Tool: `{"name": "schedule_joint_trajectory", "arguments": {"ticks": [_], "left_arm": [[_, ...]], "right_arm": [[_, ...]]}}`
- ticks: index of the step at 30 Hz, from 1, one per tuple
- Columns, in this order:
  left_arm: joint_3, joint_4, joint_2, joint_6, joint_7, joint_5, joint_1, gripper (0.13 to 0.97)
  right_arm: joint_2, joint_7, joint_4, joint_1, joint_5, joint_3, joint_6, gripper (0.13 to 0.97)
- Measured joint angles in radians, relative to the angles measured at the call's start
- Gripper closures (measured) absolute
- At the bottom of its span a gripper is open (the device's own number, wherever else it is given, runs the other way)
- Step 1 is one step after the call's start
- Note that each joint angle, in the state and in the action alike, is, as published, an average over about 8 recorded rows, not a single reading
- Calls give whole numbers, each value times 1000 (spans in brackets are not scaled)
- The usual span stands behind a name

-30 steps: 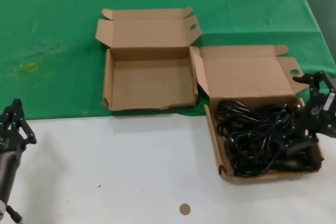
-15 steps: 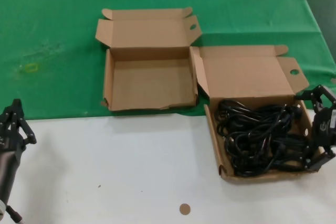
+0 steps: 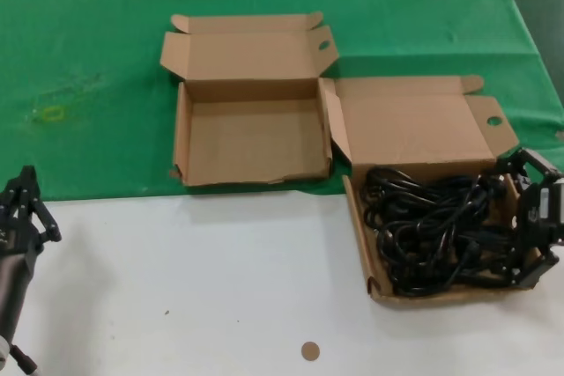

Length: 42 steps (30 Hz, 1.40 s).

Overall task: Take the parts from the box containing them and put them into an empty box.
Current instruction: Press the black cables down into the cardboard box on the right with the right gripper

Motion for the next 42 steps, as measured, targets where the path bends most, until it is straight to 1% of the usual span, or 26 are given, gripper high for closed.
{"name": "schedule_joint_trajectory", "arguments": {"ticks": [6,10,18,19,27,31,39,40,42], "left_arm": [[0,0,0,0,0,0,0,953],[0,0,0,0,0,0,0,953],[0,0,0,0,0,0,0,953],[0,0,0,0,0,0,0,953],[0,0,0,0,0,0,0,953],[0,0,0,0,0,0,0,953],[0,0,0,0,0,0,0,953],[0,0,0,0,0,0,0,953],[0,0,0,0,0,0,0,953]], "right_arm": [[-58,-11,-45,58,-70,-6,-53,168],[-89,-13,-64,87,-103,-8,-82,168],[-127,-16,-80,112,-145,-5,-123,279],[-130,-16,-81,113,-148,-5,-127,279],[-147,-18,-88,111,-173,3,-147,461],[-154,-20,-93,112,-184,7,-152,461],[-171,-26,-108,122,-205,14,-156,683],[-173,-27,-110,124,-207,14,-156,683],[-176,-31,-114,127,-212,15,-158,721]]}}
